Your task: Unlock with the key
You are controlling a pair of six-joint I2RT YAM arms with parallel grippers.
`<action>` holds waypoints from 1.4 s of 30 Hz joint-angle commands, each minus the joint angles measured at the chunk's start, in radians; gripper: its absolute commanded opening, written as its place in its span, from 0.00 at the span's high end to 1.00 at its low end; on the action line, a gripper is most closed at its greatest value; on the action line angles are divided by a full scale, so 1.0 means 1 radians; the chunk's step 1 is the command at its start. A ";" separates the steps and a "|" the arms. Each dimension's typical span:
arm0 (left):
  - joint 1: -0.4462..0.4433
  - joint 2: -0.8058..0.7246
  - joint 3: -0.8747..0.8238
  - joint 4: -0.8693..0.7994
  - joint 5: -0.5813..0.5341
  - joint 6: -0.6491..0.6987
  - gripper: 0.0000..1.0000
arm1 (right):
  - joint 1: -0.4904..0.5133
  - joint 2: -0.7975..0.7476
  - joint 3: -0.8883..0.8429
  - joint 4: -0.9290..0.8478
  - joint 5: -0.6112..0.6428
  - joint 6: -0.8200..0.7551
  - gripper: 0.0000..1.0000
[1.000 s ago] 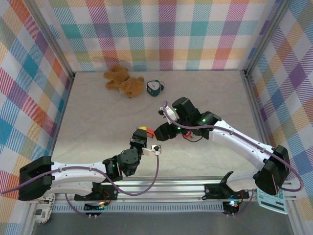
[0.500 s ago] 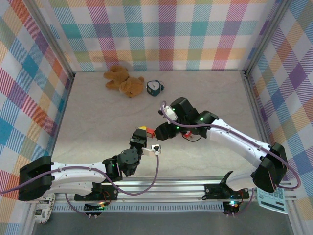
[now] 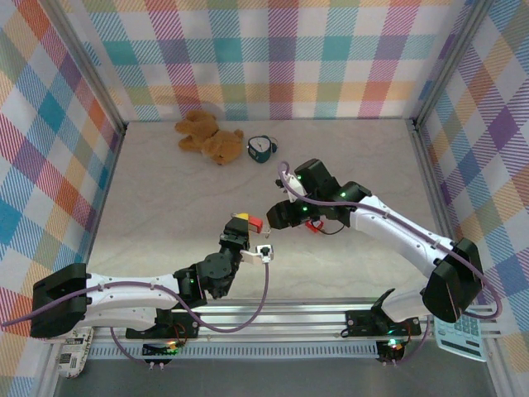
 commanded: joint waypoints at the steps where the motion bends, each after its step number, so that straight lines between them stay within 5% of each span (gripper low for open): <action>1: -0.009 -0.004 -0.005 0.094 -0.015 0.013 1.00 | 0.000 -0.022 0.027 -0.025 0.006 0.018 0.50; 6: -0.007 0.062 -0.004 0.272 -0.026 0.090 1.00 | -0.111 -0.080 -0.008 0.050 -0.030 0.258 0.42; 10: 0.019 0.174 0.024 0.403 -0.023 0.148 1.00 | -0.195 -0.167 -0.236 0.472 -0.258 0.601 0.25; 16: 0.042 0.407 0.128 0.616 -0.051 0.219 1.00 | -0.200 -0.176 -0.411 0.851 -0.374 0.876 0.17; 24: 0.041 0.521 0.223 0.616 -0.081 0.160 1.00 | -0.197 -0.204 -0.506 0.884 -0.369 0.863 0.21; 32: 0.038 0.533 0.224 0.617 -0.094 0.136 1.00 | -0.197 -0.164 -0.522 1.003 -0.376 0.946 0.45; 42: 0.051 0.561 0.249 0.621 -0.117 0.120 1.00 | -0.189 -0.186 -0.526 0.988 -0.379 0.985 0.45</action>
